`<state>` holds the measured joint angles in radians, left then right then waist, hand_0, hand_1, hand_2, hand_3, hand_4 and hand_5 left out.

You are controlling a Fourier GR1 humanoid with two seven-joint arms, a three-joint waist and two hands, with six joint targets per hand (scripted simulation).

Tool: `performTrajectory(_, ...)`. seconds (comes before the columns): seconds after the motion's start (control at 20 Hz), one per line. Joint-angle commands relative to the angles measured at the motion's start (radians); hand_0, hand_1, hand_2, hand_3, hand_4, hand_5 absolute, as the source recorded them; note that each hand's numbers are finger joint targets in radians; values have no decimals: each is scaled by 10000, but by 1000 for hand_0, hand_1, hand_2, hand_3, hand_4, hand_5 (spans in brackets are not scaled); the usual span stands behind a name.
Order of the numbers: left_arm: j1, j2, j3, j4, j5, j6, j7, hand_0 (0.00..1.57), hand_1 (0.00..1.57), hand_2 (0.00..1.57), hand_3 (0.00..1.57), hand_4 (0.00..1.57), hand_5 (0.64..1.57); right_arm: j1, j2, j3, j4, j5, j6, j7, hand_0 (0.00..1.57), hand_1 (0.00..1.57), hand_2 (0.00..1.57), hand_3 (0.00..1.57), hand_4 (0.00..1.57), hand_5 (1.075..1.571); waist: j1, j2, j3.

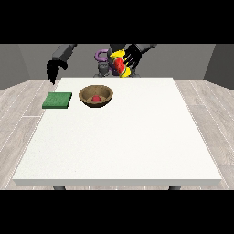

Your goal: Pick the cup and pour the ball into the bowl, then pick the bowl and place it on the pad

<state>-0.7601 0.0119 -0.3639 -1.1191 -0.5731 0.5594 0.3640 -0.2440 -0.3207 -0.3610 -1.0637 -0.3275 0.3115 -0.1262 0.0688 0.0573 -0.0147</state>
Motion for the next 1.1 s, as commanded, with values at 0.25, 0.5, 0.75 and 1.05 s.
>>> performTrajectory(0.25,353,1333,3389,-2969,6241,-3737,-1860,0,0,0,0,214,1500,153,402,-491,-65,-53,-1086,-364,0,0,0,0,417,1570,1733,866,57)
performTrajectory(0.5,-206,3169,5355,-2620,8637,-6420,-1710,0,0,0,0,330,1497,-31,990,-495,-138,-3,-1677,-854,0,0,0,0,0,1570,2178,1339,126)
performTrajectory(0.75,-330,4967,6889,-1328,9484,-7801,-2193,0,0,0,0,312,1508,-669,1524,-14,-120,192,-1931,-1165,0,0,0,0,0,1568,1498,2014,142)
performTrajectory(1.05,569,5296,7212,-1661,10116,-8570,-2165,0,0,0,0,272,1509,-1423,1262,-254,2082,314,-1733,-2263,0,0,0,0,0,1569,1719,2105,157)
